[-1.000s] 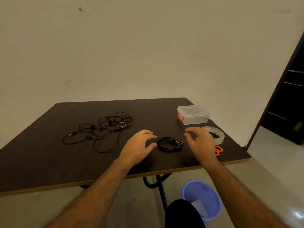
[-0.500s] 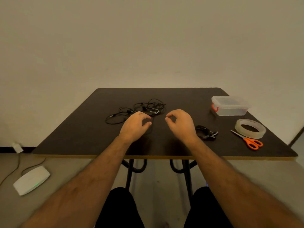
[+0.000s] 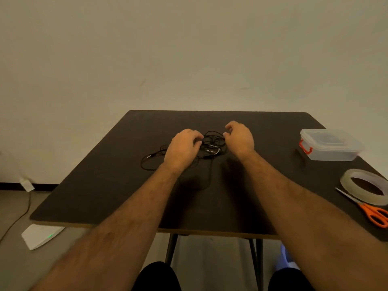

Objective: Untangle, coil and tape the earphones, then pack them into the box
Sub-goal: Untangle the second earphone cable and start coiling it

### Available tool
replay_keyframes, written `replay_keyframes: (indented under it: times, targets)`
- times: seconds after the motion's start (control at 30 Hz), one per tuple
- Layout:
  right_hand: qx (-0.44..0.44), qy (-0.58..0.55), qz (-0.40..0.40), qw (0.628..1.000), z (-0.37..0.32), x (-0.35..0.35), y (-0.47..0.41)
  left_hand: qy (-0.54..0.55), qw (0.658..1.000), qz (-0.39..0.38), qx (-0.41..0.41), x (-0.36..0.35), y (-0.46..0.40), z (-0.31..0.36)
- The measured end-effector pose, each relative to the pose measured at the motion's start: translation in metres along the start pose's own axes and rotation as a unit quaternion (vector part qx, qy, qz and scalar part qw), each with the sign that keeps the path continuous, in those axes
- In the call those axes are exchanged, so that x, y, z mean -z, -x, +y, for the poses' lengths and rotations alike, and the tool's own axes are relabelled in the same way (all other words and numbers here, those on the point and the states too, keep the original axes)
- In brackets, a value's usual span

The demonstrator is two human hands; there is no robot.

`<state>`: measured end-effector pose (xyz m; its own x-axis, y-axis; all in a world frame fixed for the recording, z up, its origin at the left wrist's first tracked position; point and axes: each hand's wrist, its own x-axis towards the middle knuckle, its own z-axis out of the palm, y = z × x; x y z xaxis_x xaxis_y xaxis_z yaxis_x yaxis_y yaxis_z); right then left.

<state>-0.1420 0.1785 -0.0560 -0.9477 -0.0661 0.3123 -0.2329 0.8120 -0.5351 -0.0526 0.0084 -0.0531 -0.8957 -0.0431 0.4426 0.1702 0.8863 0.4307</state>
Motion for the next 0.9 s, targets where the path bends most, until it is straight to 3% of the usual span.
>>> replay_keyframes:
  times: [0.23,0.4,0.5,0.6,0.9]
  targets:
    - [-0.019,0.047,-0.176,0.983,0.013,-0.022,-0.045,-0.017,0.995,-0.069,0.065,-0.041,-0.064,-0.002]
    - [-0.039,0.035,-0.176,0.983,0.02,-0.022,-0.068,-0.03,0.99,-0.097,0.098,-0.052,-0.079,-0.014]
    - [-0.059,-0.095,-0.147,0.983,0.012,-0.003,-0.079,-0.029,0.99,-0.1,0.095,-0.052,-0.082,-0.016]
    - [-0.056,-0.283,-0.117,0.95,-0.01,0.035,-0.086,-0.021,0.989,-0.105,0.104,-0.049,-0.082,-0.014]
    - [0.1,-0.486,-0.102,0.862,-0.087,0.148,-0.071,0.07,0.985,-0.095,0.129,-0.025,-0.084,0.024]
